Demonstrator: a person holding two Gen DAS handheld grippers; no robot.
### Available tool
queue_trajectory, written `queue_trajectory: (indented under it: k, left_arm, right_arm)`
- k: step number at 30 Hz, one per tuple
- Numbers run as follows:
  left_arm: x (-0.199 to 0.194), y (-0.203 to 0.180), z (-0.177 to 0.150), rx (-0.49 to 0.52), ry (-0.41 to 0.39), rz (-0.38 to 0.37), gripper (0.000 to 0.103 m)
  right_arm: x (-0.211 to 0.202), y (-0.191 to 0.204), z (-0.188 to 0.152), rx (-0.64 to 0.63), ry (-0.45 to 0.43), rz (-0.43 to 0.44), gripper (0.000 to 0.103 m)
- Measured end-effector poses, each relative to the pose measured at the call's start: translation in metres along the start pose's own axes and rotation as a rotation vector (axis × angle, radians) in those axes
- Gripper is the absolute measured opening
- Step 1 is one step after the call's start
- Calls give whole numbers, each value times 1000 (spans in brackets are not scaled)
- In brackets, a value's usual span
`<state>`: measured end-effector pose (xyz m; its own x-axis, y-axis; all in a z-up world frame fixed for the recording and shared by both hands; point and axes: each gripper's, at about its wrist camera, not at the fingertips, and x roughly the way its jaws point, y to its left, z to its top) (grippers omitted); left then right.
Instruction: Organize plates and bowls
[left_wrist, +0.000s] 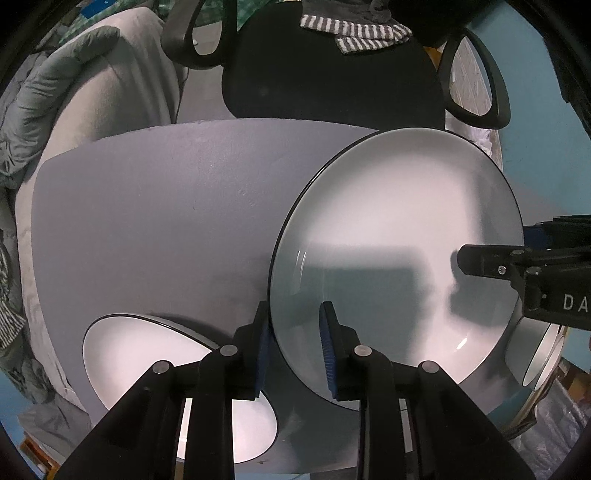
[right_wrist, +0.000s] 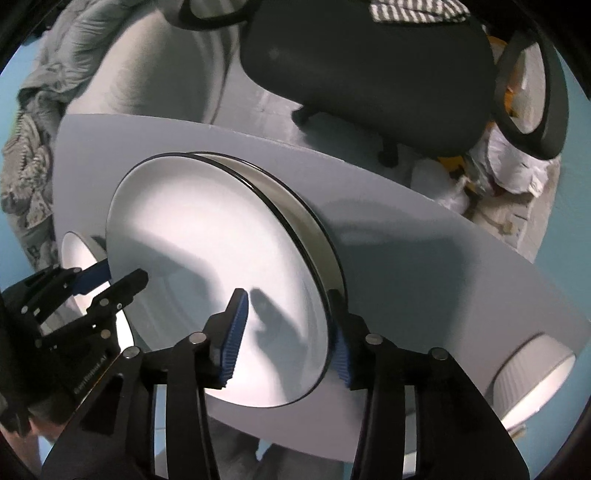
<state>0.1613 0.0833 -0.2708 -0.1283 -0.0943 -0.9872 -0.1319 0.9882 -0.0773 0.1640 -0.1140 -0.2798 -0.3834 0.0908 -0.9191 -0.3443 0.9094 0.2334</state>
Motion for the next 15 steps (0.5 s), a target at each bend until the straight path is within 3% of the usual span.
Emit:
queue_trajectory:
  k: [10,12,15]
  left_arm:
    - [0,9,-8,-40,-12,-8,27]
    - [0,11,-10,-49,-18,-24,39]
    - [-3,16,-13,-63,-38,-40,42]
  right_arm:
    - [-1,-4,-3,103,15,-16,48]
    - [-1,0,-7,82,8,-36,49]
    - [0,6,-13,50,-15,-59,50]
